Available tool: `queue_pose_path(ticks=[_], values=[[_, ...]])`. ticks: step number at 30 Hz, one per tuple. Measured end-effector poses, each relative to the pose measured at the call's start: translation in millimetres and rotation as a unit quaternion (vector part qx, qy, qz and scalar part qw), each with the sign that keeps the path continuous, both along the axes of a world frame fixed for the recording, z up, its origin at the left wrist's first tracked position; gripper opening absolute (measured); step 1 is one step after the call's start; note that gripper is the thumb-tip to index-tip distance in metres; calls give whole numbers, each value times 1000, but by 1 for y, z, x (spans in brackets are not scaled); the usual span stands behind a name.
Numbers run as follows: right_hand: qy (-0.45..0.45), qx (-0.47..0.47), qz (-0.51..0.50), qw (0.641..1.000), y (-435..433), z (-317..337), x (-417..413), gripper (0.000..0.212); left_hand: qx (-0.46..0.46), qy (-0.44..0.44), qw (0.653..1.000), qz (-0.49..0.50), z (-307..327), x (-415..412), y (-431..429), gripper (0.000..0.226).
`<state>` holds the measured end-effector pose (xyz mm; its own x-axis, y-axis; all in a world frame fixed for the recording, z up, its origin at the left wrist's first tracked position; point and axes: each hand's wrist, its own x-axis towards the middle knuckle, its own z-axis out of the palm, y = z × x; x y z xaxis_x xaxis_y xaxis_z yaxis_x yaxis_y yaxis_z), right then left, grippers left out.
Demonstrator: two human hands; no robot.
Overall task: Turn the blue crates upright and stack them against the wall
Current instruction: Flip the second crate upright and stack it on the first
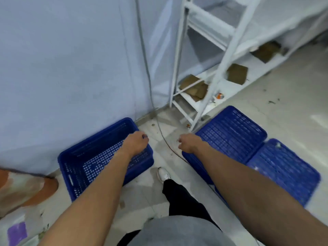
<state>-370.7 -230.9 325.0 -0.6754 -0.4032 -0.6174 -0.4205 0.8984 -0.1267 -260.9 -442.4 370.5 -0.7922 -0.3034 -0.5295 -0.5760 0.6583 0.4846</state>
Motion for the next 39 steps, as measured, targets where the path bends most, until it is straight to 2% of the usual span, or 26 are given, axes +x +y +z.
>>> queue_pose_path(ticks=[5, 10, 17, 22, 25, 28, 31, 39], values=[[6, 19, -72, 997, 88, 14, 63, 27, 39, 50, 994, -84, 26, 19, 77, 31], [-4, 7, -164, 986, 190, 26, 123, 20, 54, 31, 981, -182, 36, 37, 172, 30], [-3, -8, -288, 958, 323, 30, 195, 27, 39, 23, 950, -308, 28, 52, 308, 27], [5, -11, -383, 924, 425, 24, 252, 31, 49, 3, 941, -335, 12, 75, 417, 32], [4, -14, -379, 925, 479, 13, 285, 28, 58, -27, 938, -340, 3, 92, 474, 29], [34, -32, -358, 932, 532, 8, 311, 22, 64, -12, 942, -329, -4, 108, 531, 30], [42, -34, -344, 937, 581, 5, 328, 26, 65, -15, 941, -333, -14, 122, 581, 32], [22, -59, -349, 935, 650, -10, 298, 27, 24, -27, 947, -318, -43, 95, 629, 26]])
